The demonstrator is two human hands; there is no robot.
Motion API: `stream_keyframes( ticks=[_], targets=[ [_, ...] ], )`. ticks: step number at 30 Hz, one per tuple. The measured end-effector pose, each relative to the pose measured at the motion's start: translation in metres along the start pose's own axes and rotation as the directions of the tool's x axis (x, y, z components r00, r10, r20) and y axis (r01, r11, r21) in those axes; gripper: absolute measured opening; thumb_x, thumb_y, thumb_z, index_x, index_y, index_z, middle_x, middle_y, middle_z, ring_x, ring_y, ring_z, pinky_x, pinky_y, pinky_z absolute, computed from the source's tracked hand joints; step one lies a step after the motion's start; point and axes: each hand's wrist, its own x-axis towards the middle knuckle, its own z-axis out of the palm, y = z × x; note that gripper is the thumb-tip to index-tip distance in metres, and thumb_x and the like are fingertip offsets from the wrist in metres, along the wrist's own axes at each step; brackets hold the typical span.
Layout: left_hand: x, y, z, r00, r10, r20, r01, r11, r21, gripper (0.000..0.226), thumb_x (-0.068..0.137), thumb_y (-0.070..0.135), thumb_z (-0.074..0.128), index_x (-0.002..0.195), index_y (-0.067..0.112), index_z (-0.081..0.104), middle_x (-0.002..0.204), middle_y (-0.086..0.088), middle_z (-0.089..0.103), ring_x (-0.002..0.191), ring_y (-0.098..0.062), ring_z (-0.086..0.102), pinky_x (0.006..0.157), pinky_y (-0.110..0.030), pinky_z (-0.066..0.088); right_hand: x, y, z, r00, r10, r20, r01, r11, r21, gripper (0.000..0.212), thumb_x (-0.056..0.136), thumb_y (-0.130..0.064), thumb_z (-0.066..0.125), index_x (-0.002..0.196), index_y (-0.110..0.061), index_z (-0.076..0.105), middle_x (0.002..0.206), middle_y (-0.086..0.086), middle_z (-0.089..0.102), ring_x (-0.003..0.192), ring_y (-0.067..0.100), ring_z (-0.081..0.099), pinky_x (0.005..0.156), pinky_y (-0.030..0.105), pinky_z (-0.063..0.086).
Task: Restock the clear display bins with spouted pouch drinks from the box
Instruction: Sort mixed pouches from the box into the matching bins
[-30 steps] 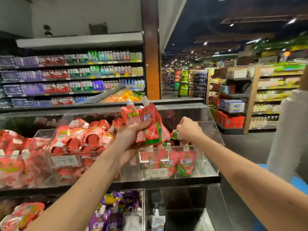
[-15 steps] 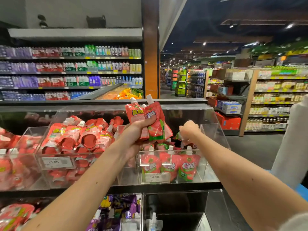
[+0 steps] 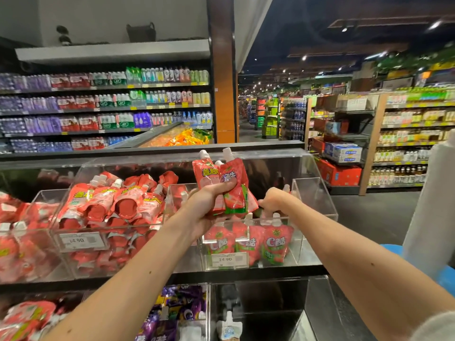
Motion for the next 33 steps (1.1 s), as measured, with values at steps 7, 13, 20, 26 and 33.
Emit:
stream_keyframes(
  ticks=[7, 13, 20, 26, 33],
  targets=[
    [-0.003, 0.000, 0.001, 0.999, -0.019, 0.027, 0.019, 1.000, 0.015, 0.049, 0.073, 0.021, 0.079, 0.118, 0.006, 0.065, 0.106, -0.015, 0.075, 0.099, -0.033, 0.072, 0.093, -0.053, 0.055, -0.036, -0.006, -0.019, 0.938, -0.271, -0.215, 0.337, 0.854, 0.397, 0.031, 0.103, -0.029, 0.051, 0.089, -0.007, 0.068, 0.088, 0.010, 0.068, 0.086, 0.025, 0.066, 0.076, 0.035, 0.054],
    [-0.007, 0.004, 0.006, 0.999, -0.004, 0.031, 0.002, 0.998, 0.061, 0.041, 0.082, 0.026, 0.075, 0.117, 0.007, 0.066, 0.100, -0.013, 0.076, 0.089, -0.029, 0.075, 0.077, -0.041, 0.061, -0.098, -0.010, -0.015, 0.877, -0.470, -0.098, 0.415, 0.639, 0.647, 0.097, 0.073, -0.084, 0.050, 0.144, -0.018, 0.043, 0.131, -0.003, 0.060, 0.114, 0.016, 0.061, 0.101, 0.040, 0.048],
    [0.003, 0.009, 0.024, 1.000, 0.000, -0.031, 0.000, 1.000, -0.001, 0.035, 0.092, 0.038, 0.067, 0.113, 0.011, 0.069, 0.100, -0.011, 0.077, 0.092, -0.029, 0.074, 0.087, -0.043, 0.058, -0.103, -0.001, -0.018, 0.831, -0.488, -0.268, 0.548, 0.628, 0.553, 0.051, 0.081, -0.028, 0.081, 0.125, -0.017, 0.058, 0.116, 0.001, 0.069, 0.103, 0.014, 0.069, 0.093, 0.036, 0.057],
    [0.022, 0.009, 0.009, 0.981, 0.028, -0.191, -0.023, 0.999, 0.029, 0.040, 0.085, 0.038, 0.076, 0.113, 0.012, 0.065, 0.093, -0.006, 0.075, 0.086, -0.019, 0.071, 0.081, -0.036, 0.058, -0.100, 0.009, -0.041, 0.853, -0.403, -0.331, 0.519, 0.601, 0.607, 0.038, 0.091, -0.011, 0.070, 0.125, -0.018, 0.054, 0.115, 0.007, 0.068, 0.097, 0.024, 0.071, 0.077, 0.045, 0.062],
    [0.033, 0.010, -0.014, 0.982, -0.002, -0.187, 0.006, 1.000, 0.023, 0.068, 0.074, 0.038, 0.085, 0.130, 0.013, 0.055, 0.100, -0.009, 0.076, 0.083, -0.022, 0.076, 0.072, -0.035, 0.060, -0.079, 0.005, -0.048, 0.855, -0.299, -0.424, 0.295, 0.952, -0.077, 0.050, 0.088, -0.019, 0.068, 0.125, -0.006, 0.037, 0.102, 0.014, 0.064, 0.083, 0.030, 0.065, 0.069, 0.042, 0.055]
  ],
)
